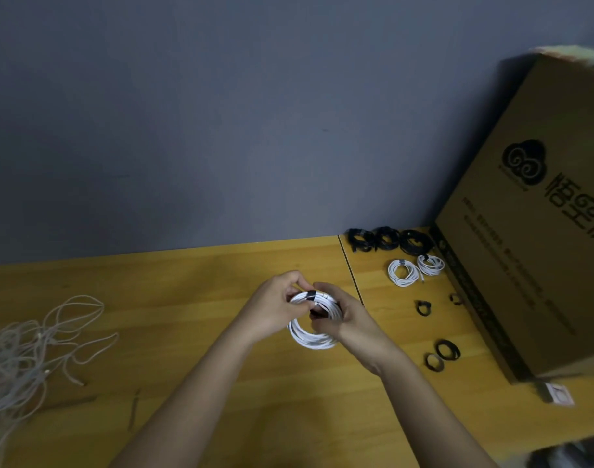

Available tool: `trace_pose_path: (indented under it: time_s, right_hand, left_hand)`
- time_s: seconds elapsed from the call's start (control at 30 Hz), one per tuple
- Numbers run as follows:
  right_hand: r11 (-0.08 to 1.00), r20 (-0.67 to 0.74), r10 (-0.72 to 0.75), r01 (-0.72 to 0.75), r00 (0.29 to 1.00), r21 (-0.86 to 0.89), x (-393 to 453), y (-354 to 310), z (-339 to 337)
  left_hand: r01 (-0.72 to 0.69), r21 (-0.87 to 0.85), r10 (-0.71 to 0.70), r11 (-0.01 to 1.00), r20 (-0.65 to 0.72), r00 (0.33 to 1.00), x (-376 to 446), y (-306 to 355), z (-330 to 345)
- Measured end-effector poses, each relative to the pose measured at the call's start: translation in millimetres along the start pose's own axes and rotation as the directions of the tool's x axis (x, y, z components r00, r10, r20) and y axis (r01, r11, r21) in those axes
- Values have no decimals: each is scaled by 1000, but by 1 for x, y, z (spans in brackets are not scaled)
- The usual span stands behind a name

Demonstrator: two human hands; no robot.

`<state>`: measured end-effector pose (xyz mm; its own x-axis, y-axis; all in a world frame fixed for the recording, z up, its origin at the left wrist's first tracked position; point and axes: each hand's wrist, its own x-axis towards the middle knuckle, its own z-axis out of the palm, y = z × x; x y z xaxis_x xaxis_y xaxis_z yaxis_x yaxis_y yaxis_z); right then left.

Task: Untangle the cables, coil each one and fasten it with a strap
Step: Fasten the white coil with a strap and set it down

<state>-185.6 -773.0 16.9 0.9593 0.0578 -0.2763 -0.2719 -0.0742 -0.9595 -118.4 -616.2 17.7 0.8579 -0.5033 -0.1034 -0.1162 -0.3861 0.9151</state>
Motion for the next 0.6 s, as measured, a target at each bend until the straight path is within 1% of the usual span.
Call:
trace_pose_path:
  time_s: [0.07, 0.23, 0.37, 0.47, 0.53, 0.6]
  right_hand:
    - [1000, -6, 10, -10, 1000, 11, 0, 3, -2]
    - [999, -166, -52, 54, 985, 8, 7, 5, 2]
    - [991, -260, -131, 118, 957, -66, 17, 9, 11]
    - [977, -327, -188, 142, 926, -160, 23, 10, 16]
    - [964, -379, -223, 146, 898, -221, 26, 10, 17]
    - [957, -408, -246, 154, 879, -247, 27, 8, 14]
  left_hand:
    - [7, -18, -7, 1000, -4, 1000, 1, -2, 1]
    - [19, -72, -19, 997, -2, 1000, 3, -11, 3]
    - [10, 12, -9, 1000, -39, 999, 10, -15, 1]
    - [1, 9, -1, 1000, -35, 999, 17, -20, -3]
    - [2, -38, -2, 999, -22, 1000, 20, -23, -3]
    - [15, -190, -22, 982, -37, 999, 21, -26, 1]
